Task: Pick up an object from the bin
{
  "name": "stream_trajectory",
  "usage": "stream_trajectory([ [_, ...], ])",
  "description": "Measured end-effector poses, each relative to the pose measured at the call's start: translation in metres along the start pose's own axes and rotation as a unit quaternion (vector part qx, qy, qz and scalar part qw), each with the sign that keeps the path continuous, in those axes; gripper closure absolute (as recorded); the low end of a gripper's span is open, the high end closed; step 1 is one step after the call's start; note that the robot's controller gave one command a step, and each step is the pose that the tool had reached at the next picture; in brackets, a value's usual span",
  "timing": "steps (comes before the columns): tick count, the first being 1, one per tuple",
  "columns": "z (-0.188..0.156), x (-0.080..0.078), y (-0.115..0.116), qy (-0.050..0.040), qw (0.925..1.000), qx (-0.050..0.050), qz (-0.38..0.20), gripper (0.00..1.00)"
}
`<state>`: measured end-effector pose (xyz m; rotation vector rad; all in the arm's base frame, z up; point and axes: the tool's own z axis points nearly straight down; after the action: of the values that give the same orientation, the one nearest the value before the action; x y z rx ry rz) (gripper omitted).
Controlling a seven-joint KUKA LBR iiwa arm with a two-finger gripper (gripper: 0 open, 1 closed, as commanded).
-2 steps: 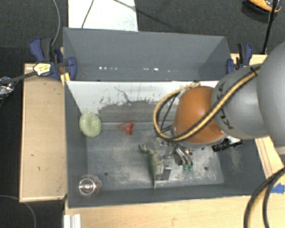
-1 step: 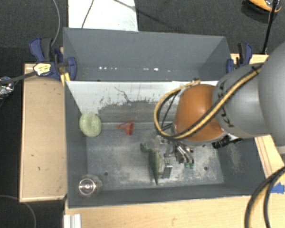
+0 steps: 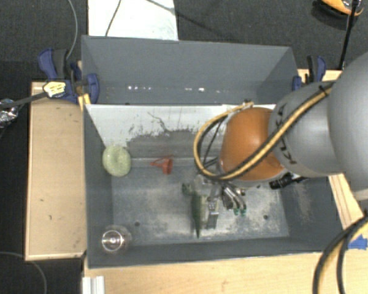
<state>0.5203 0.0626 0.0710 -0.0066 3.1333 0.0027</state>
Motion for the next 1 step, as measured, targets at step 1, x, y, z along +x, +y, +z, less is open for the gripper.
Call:
stream_trajectory([
  [1, 0.0004, 0.0006, 0.0088, -0.0003, 0.9984, 0.000, -0.057, 0.00],
])
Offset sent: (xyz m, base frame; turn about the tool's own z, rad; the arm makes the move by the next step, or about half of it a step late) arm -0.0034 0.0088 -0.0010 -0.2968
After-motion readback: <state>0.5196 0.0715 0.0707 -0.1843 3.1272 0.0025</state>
